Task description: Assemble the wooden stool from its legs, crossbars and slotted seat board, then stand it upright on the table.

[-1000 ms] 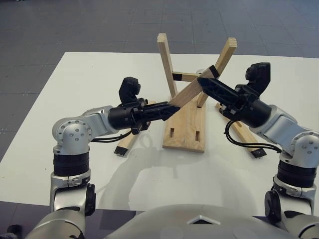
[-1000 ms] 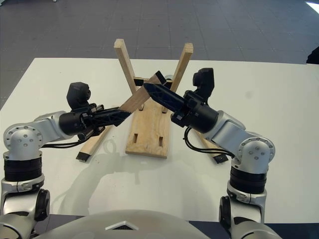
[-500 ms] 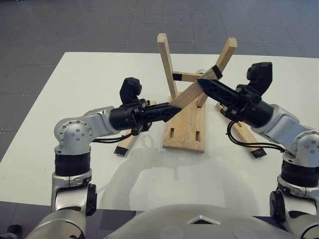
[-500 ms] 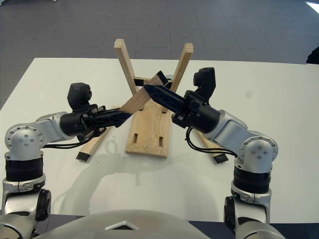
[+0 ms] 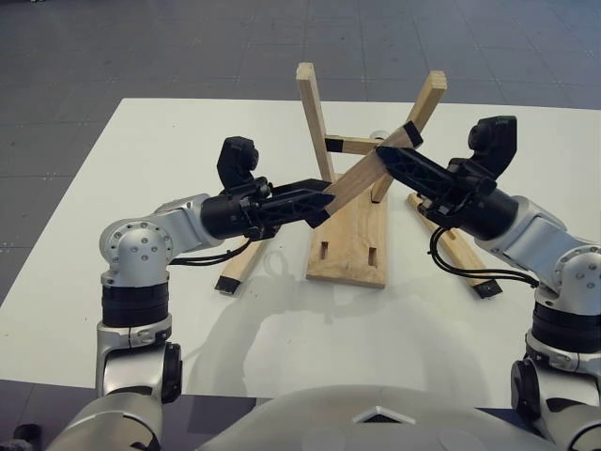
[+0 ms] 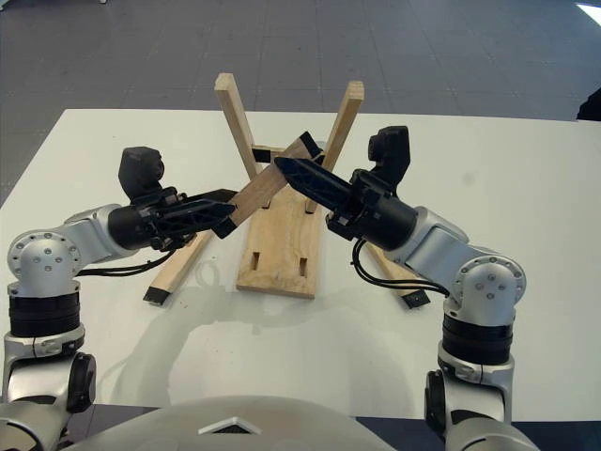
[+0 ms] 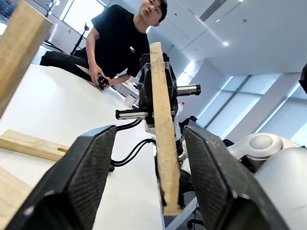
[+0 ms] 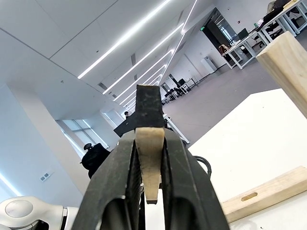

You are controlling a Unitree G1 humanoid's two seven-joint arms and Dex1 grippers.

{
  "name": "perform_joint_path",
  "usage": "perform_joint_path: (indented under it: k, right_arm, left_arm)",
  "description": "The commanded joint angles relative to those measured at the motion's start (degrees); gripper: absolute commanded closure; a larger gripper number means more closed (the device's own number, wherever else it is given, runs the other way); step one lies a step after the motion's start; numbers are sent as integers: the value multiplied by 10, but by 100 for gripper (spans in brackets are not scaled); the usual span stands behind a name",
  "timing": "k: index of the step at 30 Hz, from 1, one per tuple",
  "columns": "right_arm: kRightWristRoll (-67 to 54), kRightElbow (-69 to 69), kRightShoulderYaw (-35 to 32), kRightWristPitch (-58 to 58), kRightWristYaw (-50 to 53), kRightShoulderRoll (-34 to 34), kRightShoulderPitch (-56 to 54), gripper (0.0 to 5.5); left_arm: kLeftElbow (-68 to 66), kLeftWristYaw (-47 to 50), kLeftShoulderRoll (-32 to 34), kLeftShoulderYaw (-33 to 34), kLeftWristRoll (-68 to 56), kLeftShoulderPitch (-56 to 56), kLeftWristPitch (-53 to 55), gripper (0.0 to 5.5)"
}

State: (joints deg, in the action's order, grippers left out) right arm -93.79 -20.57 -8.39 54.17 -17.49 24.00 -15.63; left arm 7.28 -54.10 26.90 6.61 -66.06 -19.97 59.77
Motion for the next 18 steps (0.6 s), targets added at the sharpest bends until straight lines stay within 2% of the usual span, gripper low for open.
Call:
perform_joint_path:
  k: [1,5,10,14,18]
  right_arm:
    - [57,-39,-8,13,-11,63,50,510]
    - [154,-83,-56,0,-28,147,117,510]
    - [243,-56,-131,-29,-45,202,167,510]
    - [344,15,-127,-63,-93,227,176,510]
    - [406,69,-100,-86,-103,209,138,510]
  left_arm:
    - [3,11,0,14,7,9,-12,289]
    - [1,51,-20,34,-3,11,-21,289]
    - [15,106,-51,35,4,30,-30,289]
    - [24,120,-56,27,7,36,-30,289]
    - [26,120,-53,22,8,38,-28,289]
